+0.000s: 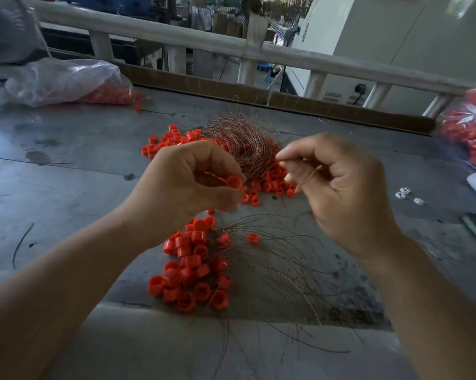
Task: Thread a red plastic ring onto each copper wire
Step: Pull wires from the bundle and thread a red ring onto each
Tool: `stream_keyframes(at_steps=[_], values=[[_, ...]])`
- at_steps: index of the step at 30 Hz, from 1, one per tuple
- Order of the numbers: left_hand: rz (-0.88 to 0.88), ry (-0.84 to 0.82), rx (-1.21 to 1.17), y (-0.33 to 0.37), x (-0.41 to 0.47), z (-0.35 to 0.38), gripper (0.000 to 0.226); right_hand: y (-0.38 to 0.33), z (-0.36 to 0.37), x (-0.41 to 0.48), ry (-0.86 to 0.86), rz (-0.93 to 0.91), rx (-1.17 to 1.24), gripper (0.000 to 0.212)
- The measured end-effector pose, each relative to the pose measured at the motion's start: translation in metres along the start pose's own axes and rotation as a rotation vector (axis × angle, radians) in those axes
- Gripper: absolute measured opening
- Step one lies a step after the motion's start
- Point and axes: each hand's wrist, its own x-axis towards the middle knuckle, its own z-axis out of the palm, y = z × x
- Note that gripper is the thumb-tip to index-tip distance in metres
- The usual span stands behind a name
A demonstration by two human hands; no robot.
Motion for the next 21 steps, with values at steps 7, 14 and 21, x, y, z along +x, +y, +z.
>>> stream_keyframes(at_steps=[7,14,21], values=[[-0.013,0.007,0.02,0.007,-0.002,0.004,0.03,-0.006,0.01,-0.004,-0.078,0.079,0.011,0.006],[-0.005,-0.054,0.061,0.011,-0.005,0.005,0.033,-0.009,0.008,-0.004,-0.085,0.125,0.044,0.005],[0.018,-0.145,-0.047,0.014,-0.01,0.005,0.03,-0.01,0.008,-0.006,-0.12,0.139,0.038,0.005]])
